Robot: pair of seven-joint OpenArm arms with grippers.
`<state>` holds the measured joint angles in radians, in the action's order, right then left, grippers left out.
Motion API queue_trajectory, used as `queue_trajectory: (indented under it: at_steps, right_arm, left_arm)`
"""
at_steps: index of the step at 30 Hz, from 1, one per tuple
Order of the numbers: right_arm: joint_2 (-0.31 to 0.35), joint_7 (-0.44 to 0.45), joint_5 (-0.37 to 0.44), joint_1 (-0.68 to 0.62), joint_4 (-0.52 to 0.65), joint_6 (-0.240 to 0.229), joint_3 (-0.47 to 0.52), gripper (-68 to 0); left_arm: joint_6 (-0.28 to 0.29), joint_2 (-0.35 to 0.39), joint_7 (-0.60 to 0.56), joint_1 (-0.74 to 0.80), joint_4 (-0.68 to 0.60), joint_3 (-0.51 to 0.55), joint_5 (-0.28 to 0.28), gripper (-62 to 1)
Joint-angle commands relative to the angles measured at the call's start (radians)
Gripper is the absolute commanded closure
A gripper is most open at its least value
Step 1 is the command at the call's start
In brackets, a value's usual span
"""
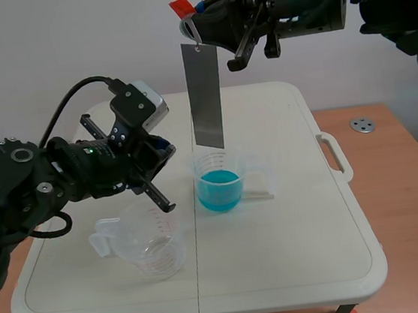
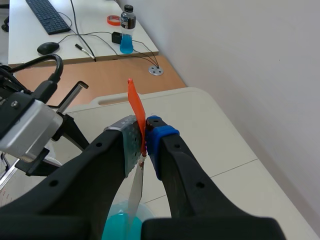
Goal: Hold the metal plate by the orange handle, dip it into the blue solution, take it out and point at it, then put the plate back in the beaker on the left.
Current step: 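Point at the plate with the left hand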
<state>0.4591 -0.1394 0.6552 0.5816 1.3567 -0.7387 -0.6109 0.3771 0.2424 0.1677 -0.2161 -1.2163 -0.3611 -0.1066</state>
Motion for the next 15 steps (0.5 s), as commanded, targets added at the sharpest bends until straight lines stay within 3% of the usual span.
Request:
queue_trajectory:
  at_steps: [1,15]
  right_arm:
    - [-0.003,0.014,0.011,0.03,0.022,-0.007,0.008,-1.3]
    - [-0.003,0.011,0.011,0.03,0.022,-0.007,0.008,-1.3]
  left_arm:
    - [-0.01,-0.007,-0.02,-0.009,-0.012,0.001,0.003,-6.2]
    - [-0.013,-0.026,-0.006,-0.017,-0.008,0.0,-0.014,-6.2]
